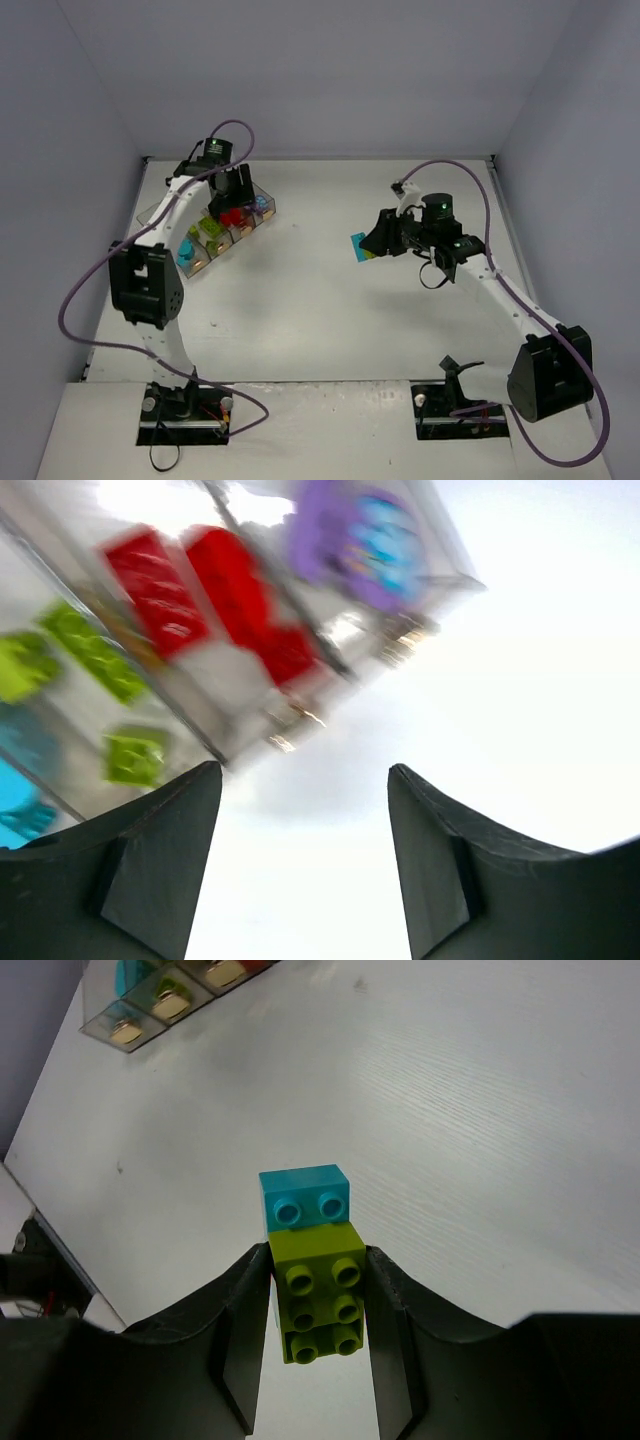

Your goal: Sort the legos into containers by color

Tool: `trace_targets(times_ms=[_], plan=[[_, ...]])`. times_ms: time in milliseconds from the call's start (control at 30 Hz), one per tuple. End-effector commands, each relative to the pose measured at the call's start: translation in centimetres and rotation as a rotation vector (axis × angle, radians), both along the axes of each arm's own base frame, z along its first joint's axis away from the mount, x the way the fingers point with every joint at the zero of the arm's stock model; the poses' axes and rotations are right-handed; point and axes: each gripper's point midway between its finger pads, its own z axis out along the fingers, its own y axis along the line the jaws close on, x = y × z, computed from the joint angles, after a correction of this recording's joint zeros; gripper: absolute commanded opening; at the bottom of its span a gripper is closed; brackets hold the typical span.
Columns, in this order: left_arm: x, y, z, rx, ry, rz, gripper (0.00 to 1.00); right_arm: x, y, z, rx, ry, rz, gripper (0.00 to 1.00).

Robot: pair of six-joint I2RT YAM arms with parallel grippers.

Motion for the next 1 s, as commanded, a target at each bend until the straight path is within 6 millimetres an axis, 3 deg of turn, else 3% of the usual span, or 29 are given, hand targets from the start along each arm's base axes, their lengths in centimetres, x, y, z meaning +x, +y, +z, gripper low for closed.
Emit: trace_targets(times_ms=[0,33,67,100,167,200,267,400,500,733,967], plan=[[-2.4,-7.2,10.6,-0.252,-0.275,-0.254,0.61,0.8,3.3,4.6,0.049,-0.207,0.157,0.0],[-3.8,-8.3,9.6,-0.289,-0.254,-0.304,0.61,0.4,4.2,5.5,0.084,-0.234,0.211,0.0],[-5.1,-10.6,10.8,-0.364,-0.288,-0.403,0.61,0.2,4.6,5.9,0.102,-0.251,0.238,0.0],[-6.5,-11.3,12.6,-0.399,-0.334,-0.45,0.61,0.2,5.0,6.5,0.121,-0.279,0.264,0.0],[-9.0,-13.2,12.5,-0.454,-0.356,-0.561,0.61,-0.6,5.7,7.0,0.146,-0.301,0.334,0.0],[-10.4,-13.6,13.8,-0.472,-0.39,-0.597,0.61,-0.7,6.0,7.5,0.153,-0.32,0.36,0.0],[-12.6,-14.5,14.2,-0.519,-0.384,-0.655,0.63,-1.4,6.6,8.0,0.164,-0.35,0.429,0.0],[-15.0,-16.1,15.5,-0.635,-0.35,-0.654,0.67,-2.3,7.5,8.8,0.157,-0.427,0.521,0.0],[-16.2,-17.5,16.4,-0.683,-0.326,-0.624,0.69,-2.7,8.2,9.3,0.135,-0.491,0.561,0.0],[-16.2,-19.3,17.0,-0.763,-0.294,-0.502,0.69,-3.2,9.9,9.0,0.092,-0.53,0.605,0.0],[-16.3,-19.5,14.6,-0.703,-0.194,-0.435,0.68,-3.1,10.6,8.5,0.044,-0.547,0.589,0.0]])
